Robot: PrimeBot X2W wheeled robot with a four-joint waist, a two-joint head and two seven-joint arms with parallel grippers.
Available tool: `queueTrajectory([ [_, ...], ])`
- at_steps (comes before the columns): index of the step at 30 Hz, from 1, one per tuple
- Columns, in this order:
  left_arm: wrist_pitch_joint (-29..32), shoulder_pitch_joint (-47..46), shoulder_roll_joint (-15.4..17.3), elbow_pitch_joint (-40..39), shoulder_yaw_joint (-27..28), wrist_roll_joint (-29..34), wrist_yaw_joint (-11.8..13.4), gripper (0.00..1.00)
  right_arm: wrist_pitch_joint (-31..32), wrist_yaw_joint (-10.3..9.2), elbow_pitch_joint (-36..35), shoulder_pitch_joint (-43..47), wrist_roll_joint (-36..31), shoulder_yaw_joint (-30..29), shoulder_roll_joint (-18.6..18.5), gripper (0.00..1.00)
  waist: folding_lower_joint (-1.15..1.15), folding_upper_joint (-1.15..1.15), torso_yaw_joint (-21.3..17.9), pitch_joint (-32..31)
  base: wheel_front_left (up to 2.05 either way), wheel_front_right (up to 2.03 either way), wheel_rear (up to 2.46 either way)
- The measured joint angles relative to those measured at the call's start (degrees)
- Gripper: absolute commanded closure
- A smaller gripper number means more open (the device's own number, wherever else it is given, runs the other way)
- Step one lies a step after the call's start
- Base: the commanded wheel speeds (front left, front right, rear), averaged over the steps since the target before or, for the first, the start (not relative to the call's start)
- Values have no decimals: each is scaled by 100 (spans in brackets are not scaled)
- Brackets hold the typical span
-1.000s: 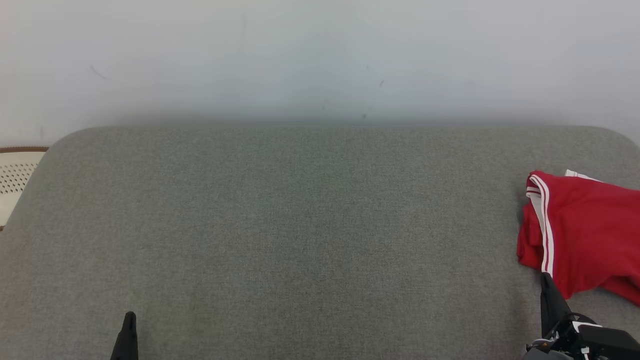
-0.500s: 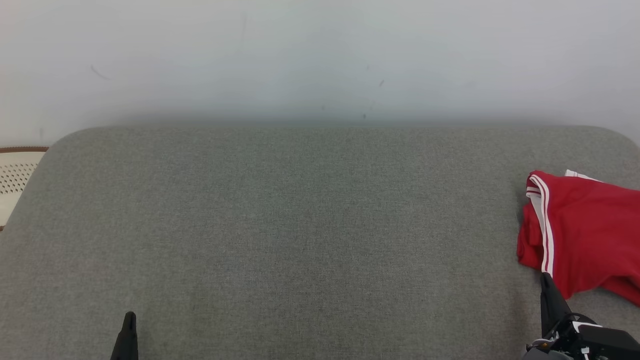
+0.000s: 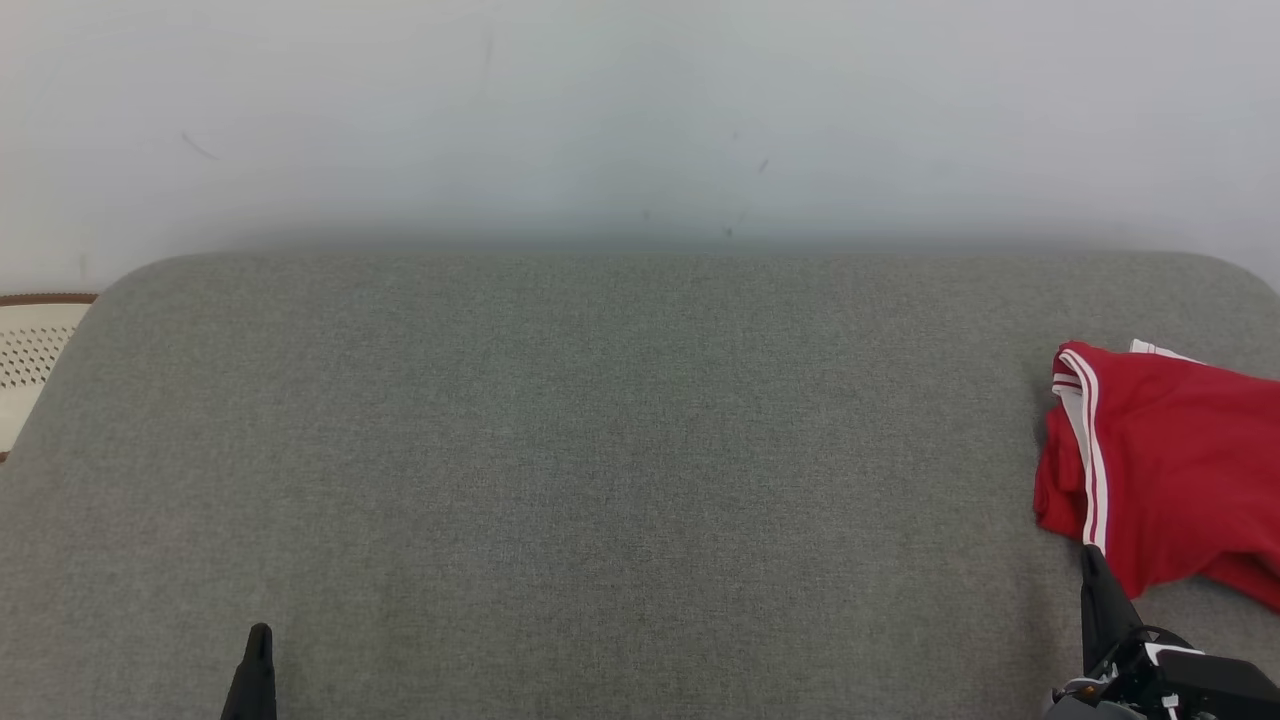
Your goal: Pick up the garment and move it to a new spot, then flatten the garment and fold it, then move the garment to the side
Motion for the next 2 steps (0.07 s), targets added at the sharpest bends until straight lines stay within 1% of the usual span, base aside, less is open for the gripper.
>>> queueTrajectory([
  [2,0,0,0,0,0,0,0,100,0,0,0,0,0,-1,1,100,0,0,0,0,0,0,0],
])
